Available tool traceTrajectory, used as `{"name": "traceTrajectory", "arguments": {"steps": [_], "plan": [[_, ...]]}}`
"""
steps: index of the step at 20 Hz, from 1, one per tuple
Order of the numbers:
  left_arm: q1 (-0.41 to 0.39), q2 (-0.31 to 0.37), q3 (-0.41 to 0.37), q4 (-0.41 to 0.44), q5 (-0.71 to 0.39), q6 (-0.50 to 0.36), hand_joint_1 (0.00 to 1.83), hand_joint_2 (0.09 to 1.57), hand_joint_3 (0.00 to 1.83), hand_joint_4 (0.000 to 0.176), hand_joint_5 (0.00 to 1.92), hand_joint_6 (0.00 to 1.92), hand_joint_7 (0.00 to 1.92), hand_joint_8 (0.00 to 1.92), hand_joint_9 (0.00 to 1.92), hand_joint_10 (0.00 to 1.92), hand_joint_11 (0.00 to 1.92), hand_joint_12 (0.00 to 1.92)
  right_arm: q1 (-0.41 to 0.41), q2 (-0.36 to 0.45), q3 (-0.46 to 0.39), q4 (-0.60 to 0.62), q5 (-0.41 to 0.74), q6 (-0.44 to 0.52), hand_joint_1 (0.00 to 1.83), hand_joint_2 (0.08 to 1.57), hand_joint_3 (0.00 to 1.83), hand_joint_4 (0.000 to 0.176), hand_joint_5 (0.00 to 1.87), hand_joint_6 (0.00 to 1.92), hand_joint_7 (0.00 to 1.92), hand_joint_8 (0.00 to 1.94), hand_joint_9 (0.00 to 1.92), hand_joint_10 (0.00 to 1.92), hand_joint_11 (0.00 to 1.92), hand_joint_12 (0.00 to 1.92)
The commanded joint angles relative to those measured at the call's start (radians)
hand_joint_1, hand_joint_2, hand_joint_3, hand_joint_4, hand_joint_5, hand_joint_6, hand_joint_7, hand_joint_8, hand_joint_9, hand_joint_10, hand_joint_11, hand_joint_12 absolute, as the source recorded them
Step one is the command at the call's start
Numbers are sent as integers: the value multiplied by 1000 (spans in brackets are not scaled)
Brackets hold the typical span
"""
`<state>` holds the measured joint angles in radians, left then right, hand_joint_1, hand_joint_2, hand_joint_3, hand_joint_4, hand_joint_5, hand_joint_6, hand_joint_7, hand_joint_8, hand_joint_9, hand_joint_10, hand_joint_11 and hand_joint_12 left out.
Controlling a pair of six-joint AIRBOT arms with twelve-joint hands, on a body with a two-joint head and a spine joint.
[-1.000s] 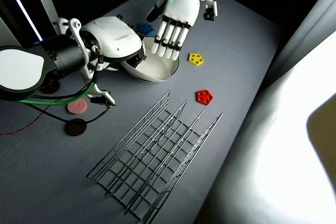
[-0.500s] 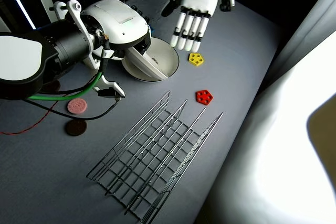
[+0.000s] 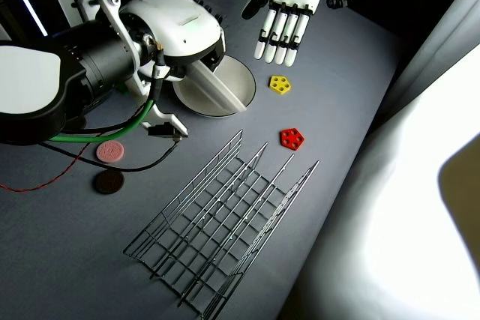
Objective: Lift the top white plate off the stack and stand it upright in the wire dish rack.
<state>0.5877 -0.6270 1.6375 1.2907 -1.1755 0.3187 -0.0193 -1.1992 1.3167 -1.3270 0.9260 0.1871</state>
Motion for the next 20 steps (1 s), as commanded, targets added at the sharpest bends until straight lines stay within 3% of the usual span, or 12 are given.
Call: {"name": "traceTrajectory", "arguments": {"steps": [1, 3, 6, 13, 15, 20], "plan": [[-20, 6, 4, -76, -46, 36, 257, 965, 2, 0, 64, 0, 75, 1, 72, 1, 0, 349, 26, 9, 7, 101, 75, 8, 1491, 1087, 0, 0, 856, 1150, 953, 813, 1015, 855, 991, 1333], [-20, 8, 8, -76, -34, 108, 232, 975, 3, 0, 26, 1, 31, 1, 28, 1, 0, 254, 46, 4, 30, 102, 91, 37, 1488, 1101, 0, 0, 832, 1191, 926, 849, 978, 915, 970, 1367], [-20, 8, 9, -63, 31, 191, 269, 944, 0, 0, 95, 3, 108, 2, 105, 1, 2, 402, 80, -5, 61, 90, 116, 77, 1489, 1094, 0, 0, 860, 1156, 945, 815, 986, 902, 971, 1364], [-16, 10, 14, -26, 135, 215, 259, 963, 2, 0, 59, 3, 67, 2, 63, 1, 0, 323, 153, -13, 119, 62, 125, 75, 1491, 1084, 0, 0, 896, 1107, 957, 785, 1017, 853, 980, 1345], [-16, 12, 14, -29, 155, 225, 206, 969, 4, 0, 47, 0, 59, 1, 69, 5, 16, 325, 167, -13, 131, 70, 114, 74, 1488, 1096, 0, 0, 881, 1141, 939, 815, 968, 922, 951, 1386], [-17, 19, 14, -74, 195, 333, 203, 966, 0, 0, 58, 7, 77, 5, 76, 6, 12, 345, 175, -13, 142, 99, 61, 55, 1493, 1074, 2, 0, 882, 1118, 1019, 718, 1019, 833, 1009, 1299]]}}
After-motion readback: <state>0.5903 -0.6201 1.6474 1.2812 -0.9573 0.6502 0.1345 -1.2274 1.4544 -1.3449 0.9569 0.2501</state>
